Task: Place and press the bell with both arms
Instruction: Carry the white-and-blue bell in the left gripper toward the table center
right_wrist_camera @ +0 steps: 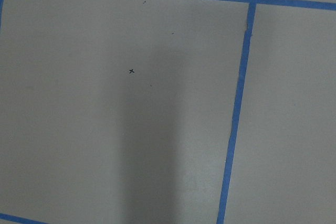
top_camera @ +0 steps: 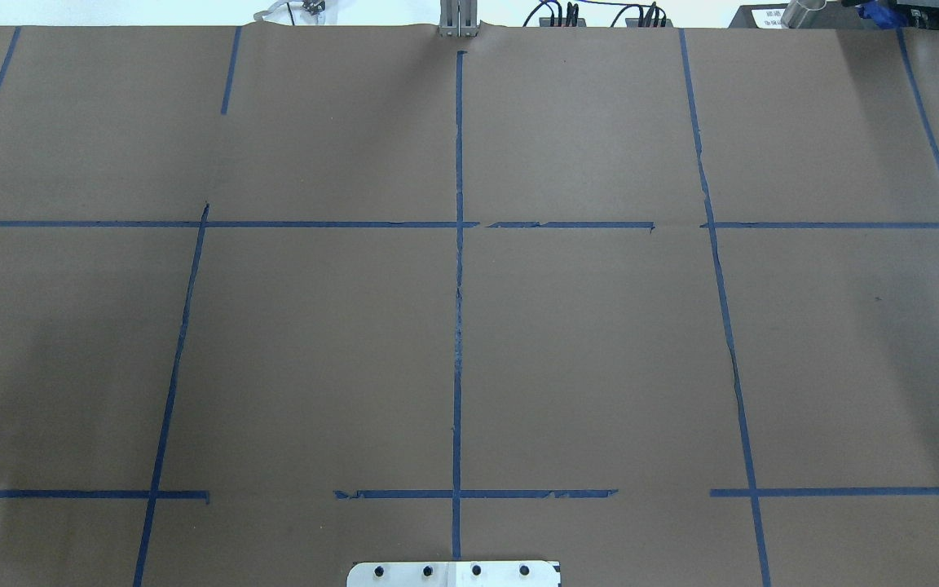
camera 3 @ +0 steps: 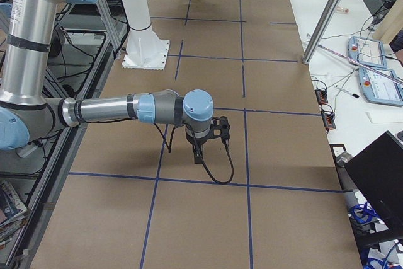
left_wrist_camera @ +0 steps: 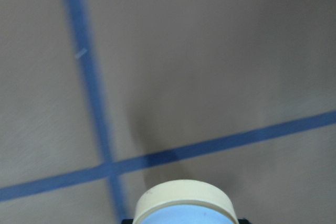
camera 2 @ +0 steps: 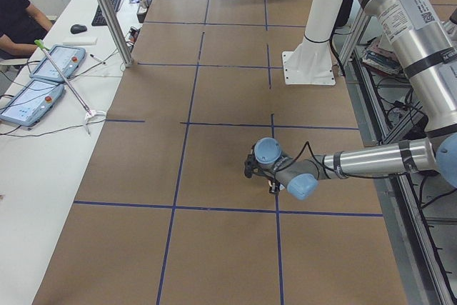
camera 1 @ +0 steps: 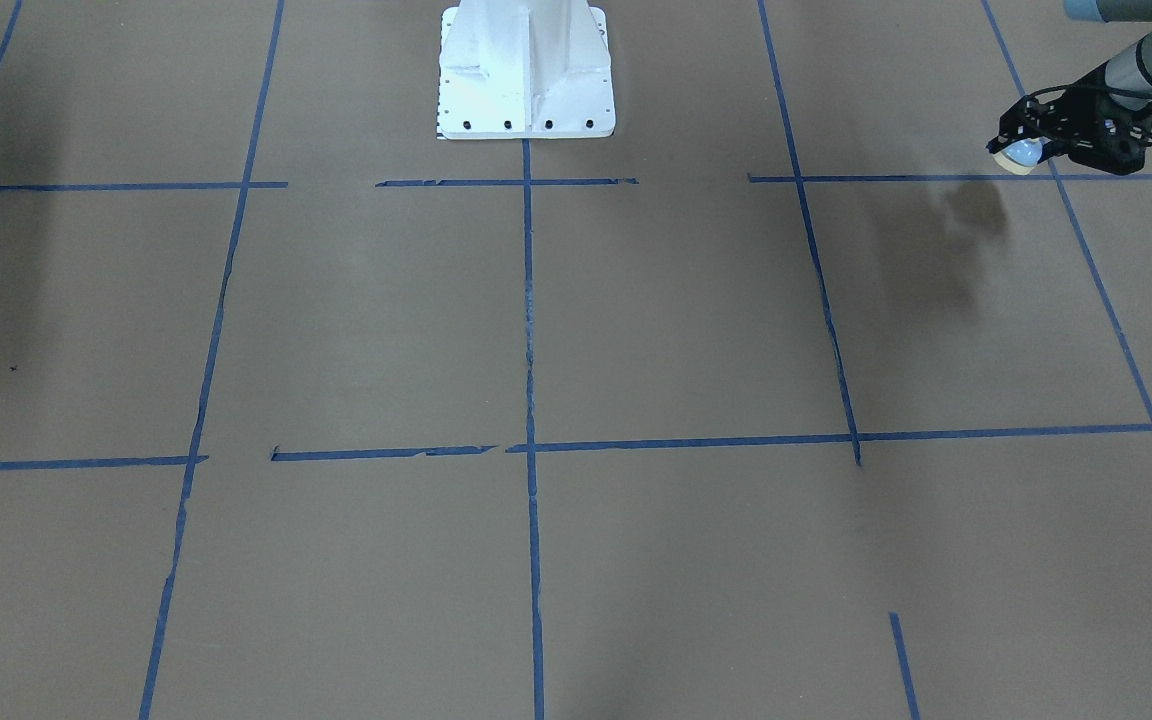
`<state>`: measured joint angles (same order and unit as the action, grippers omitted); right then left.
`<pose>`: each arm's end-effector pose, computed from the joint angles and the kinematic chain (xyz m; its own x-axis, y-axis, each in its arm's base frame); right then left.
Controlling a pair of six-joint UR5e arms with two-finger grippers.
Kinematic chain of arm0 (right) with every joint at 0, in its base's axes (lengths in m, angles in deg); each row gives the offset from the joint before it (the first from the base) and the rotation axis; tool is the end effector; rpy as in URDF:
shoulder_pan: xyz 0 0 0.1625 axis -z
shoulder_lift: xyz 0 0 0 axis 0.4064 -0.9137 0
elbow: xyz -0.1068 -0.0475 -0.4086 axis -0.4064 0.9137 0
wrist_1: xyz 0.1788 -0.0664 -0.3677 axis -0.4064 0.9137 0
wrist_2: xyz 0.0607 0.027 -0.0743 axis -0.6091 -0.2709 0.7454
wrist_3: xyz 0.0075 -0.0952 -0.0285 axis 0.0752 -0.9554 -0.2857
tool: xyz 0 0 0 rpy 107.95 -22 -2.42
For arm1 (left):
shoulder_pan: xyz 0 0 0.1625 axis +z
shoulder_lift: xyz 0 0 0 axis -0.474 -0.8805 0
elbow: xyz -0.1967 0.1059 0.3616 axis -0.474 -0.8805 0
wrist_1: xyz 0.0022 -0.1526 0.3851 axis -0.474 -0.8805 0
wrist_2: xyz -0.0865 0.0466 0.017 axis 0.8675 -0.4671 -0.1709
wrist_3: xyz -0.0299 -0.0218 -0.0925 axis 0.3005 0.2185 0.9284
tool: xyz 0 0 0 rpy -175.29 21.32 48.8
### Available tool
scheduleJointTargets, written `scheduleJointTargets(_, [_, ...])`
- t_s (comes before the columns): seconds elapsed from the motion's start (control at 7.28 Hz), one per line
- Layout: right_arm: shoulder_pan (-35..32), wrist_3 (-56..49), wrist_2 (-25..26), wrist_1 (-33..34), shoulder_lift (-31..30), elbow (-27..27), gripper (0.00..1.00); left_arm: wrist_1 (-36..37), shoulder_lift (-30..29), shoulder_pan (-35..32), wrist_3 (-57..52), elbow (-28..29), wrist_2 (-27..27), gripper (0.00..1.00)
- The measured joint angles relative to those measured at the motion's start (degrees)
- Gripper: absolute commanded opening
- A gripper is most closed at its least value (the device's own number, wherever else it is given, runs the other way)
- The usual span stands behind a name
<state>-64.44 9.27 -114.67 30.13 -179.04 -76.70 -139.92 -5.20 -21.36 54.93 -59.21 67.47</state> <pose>0.0465 -0.3787 0.5835 0.6345 -0.1246 0.7628 0.1018 0.9918 0.0774 0.1552 -0.2745 0.6415 0.5265 0.1799 -0.8309 -0.2607 0.9644 0.0437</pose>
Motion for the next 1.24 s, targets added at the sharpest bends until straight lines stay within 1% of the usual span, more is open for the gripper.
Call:
scheduleJointTargets(0.14, [0.1,0.0,-0.1,0.0,0.1,0.0,1.00,0.5,-4.0,0.0,3.9,-1.4,0.0,0.04])
scheduleJointTargets(0.27, [0.2,0.0,-0.1,0.0,0.2,0.1,1.00,3.1,-9.4,0.0,7.1,-2.1,0.0,0.04])
scheduleJointTargets(0.41, [0.3,0.0,-0.1,-0.1,0.3,0.1,1.00,7.9,-15.7,0.0,9.1,-2.7,0.0,0.04])
scheduleJointTargets(0.69, [0.4,0.0,0.0,-0.1,0.4,0.1,1.00,24.3,-32.0,0.2,10.8,-2.5,-0.2,0.04])
scheduleJointTargets(0.82, [0.6,0.0,-0.1,-0.1,0.5,0.1,1.00,32.7,-40.6,1.1,11.0,-0.9,-0.5,0.04])
scheduleJointTargets(0.96, [0.6,0.0,-0.1,-0.1,0.5,0.1,1.00,39.6,-49.2,2.8,11.1,2.5,-1.7,0.04])
scheduleJointTargets(1.1, [0.7,0.0,-0.1,-0.1,0.6,0.1,1.00,43.0,-56.7,4.7,12.3,7.2,-3.8,0.06])
scheduleJointTargets(1.24, [0.8,0.0,-0.1,-0.1,0.6,0.2,1.00,44.1,-64.5,6.6,15.4,13.8,-6.0,0.06])
